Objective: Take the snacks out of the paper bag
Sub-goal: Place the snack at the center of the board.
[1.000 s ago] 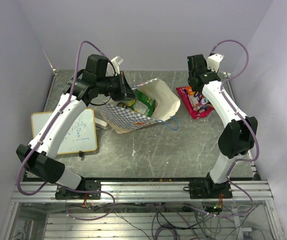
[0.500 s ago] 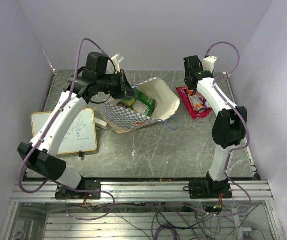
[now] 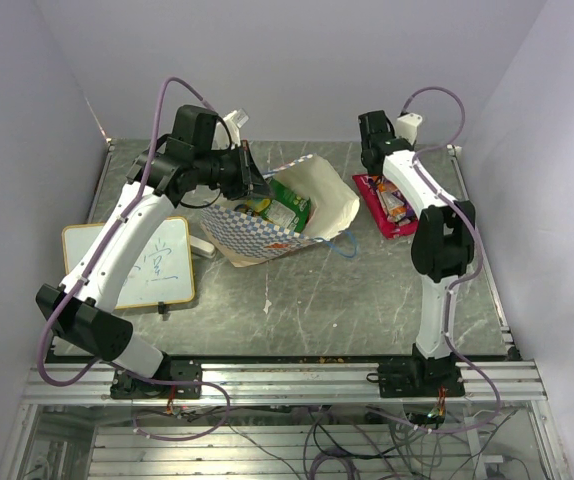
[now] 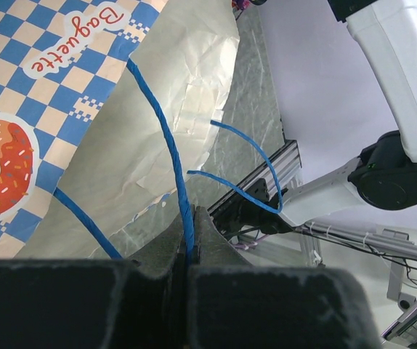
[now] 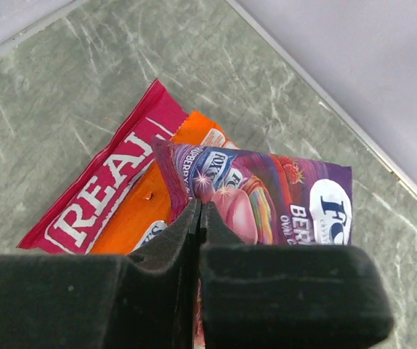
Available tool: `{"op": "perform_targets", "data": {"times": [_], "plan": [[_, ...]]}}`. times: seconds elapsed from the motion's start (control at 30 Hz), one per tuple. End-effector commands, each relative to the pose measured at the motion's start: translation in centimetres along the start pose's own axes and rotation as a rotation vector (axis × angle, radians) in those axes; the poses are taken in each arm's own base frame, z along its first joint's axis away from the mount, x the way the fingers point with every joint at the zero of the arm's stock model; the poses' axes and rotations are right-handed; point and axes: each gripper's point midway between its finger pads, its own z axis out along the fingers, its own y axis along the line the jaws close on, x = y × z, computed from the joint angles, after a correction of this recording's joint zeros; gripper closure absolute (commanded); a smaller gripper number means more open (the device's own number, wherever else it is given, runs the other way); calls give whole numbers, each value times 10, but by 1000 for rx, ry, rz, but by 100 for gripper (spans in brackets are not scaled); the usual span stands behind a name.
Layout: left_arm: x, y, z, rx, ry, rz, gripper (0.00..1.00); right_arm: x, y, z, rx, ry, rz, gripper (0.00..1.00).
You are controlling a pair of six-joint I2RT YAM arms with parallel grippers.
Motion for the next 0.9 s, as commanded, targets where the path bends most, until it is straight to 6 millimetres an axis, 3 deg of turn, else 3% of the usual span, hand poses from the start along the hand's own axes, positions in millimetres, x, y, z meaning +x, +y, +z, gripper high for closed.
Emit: {"op": "perform_targets", "data": {"times": [0.0, 0.23, 0.4, 0.6, 0.87], "plan": [[-6, -6, -7, 11, -17, 19, 93, 6, 7, 7, 0, 25, 85, 100], [-7, -6, -7, 7, -22, 17, 93, 34, 10, 19, -18, 93, 171, 100], [-8, -11, -6, 38, -23, 23, 93, 35, 8, 19, -39, 100, 216, 100], [-10, -23, -9, 96, -35, 37, 93, 2, 0, 0, -115, 62, 241, 69], [-10, -28, -12, 120, -46, 33, 93, -60, -24, -54, -291, -10, 224, 39]]}}
